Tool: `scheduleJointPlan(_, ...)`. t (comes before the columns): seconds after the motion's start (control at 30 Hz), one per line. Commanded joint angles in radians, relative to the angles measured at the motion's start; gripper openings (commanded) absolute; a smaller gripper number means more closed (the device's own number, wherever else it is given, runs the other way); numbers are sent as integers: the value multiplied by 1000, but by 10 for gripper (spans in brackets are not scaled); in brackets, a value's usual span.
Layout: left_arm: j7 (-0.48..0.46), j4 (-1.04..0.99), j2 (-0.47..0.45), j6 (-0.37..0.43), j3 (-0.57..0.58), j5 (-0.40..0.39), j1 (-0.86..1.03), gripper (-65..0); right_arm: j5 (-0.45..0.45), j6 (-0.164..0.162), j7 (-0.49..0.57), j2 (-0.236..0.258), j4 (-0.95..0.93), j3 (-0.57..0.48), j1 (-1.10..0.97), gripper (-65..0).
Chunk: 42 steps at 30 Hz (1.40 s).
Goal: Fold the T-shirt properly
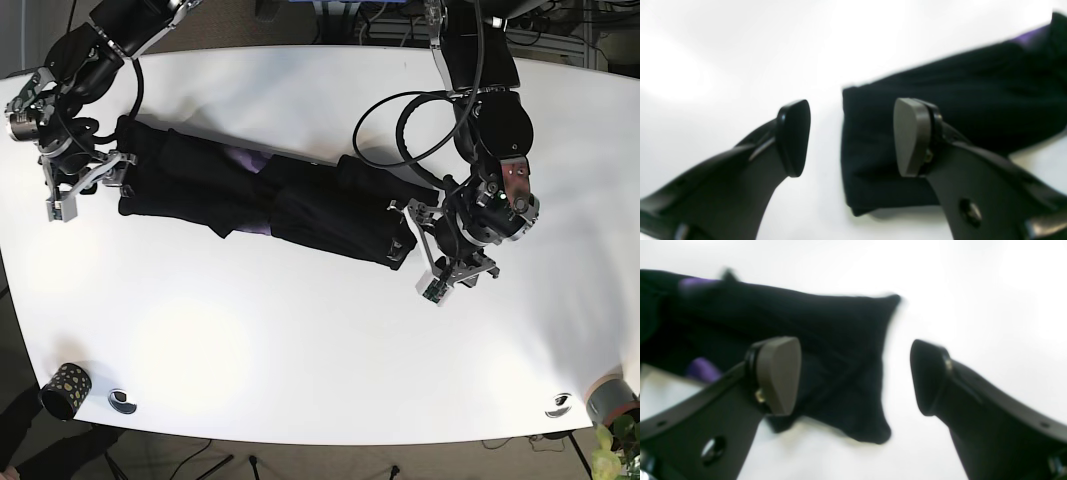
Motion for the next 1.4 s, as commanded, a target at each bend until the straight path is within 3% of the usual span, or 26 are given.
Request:
scheduleJointPlan(0.0,-67,-15,2,3,1,-12,-23,-278,8,6,0,54,-80,37,13,-163)
scheduleJointPlan(0.27,-102,-58,2,2,1,-12,-23,-278,10,6,1,119,-328,115,56,-163)
scheduleJointPlan(0.37,-104,-90,2,-1,1,-12,-25,-278,10,6,1,120,-381,115,70,-163)
scheduleJointPlan(0.47,-139,-132,2,-3,1,-12,-25,-278,11,6,1,111,-401,111,71,-163)
scheduleJointPlan(0.6,-196,-213,0,-3,1,-12,-23,-278,57,6,-2,60,-401,80,71,-163)
scheduleJointPlan(0.8,-203,-296,-27,-3,1,-12,-21,-278,137,6,0,24,-401,-6,65,-166)
scheduleJointPlan(1.07,-203,-297,-32,-1,-3,-12,-14,-278,139,6,4,-4,-401,-44,68,-173)
scheduleJointPlan(1.2,-203,-301,-30,3,-42,-12,-11,-278,137,6,41,-4,-401,-46,65,-317)
scheduleJointPlan(1.37,-202,-367,-27,3,-90,-12,-15,-278,102,6,79,5,-397,-92,65,-585)
